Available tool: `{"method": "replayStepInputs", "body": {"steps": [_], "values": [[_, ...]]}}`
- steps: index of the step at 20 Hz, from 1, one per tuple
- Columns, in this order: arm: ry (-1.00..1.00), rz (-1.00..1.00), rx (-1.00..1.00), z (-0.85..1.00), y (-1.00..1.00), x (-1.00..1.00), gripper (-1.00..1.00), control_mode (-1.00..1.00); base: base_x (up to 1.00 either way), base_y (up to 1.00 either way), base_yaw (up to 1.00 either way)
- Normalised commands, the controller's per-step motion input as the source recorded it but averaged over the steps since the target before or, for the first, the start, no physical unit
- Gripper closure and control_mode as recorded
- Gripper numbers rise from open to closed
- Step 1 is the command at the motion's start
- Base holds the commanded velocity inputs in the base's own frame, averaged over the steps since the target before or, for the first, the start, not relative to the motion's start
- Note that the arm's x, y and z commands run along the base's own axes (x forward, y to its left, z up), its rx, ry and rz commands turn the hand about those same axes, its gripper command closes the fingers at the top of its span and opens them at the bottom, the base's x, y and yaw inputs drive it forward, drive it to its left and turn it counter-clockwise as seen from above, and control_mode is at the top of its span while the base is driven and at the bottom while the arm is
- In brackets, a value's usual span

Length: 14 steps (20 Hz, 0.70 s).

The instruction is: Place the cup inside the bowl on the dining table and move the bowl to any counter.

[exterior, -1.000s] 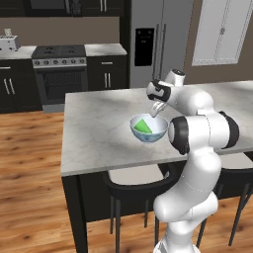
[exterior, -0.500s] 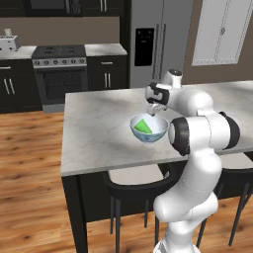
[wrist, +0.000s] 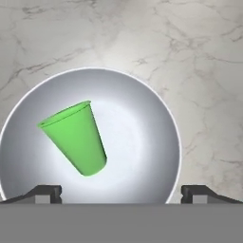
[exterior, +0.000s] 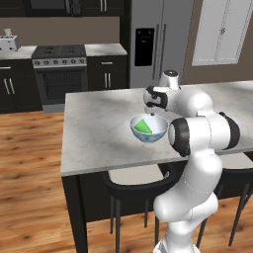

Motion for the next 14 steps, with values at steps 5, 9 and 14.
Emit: {"method": "replayStepInputs", "body": {"steps": [5,9,14], "values": [[0.15,-0.13,0.00,-0.06,-0.30,0.22,-1.00,-1.00,0.00,0.00,0.00],[0.14,-0.16,0.00,-0.08,-0.43,0.17,-1.00,-1.00,0.00,0.00,0.00],[0.01,-0.12,0.02,-0.06,-0.24,0.07,-1.00,-1.00,0.00,0.00,0.00]]}}
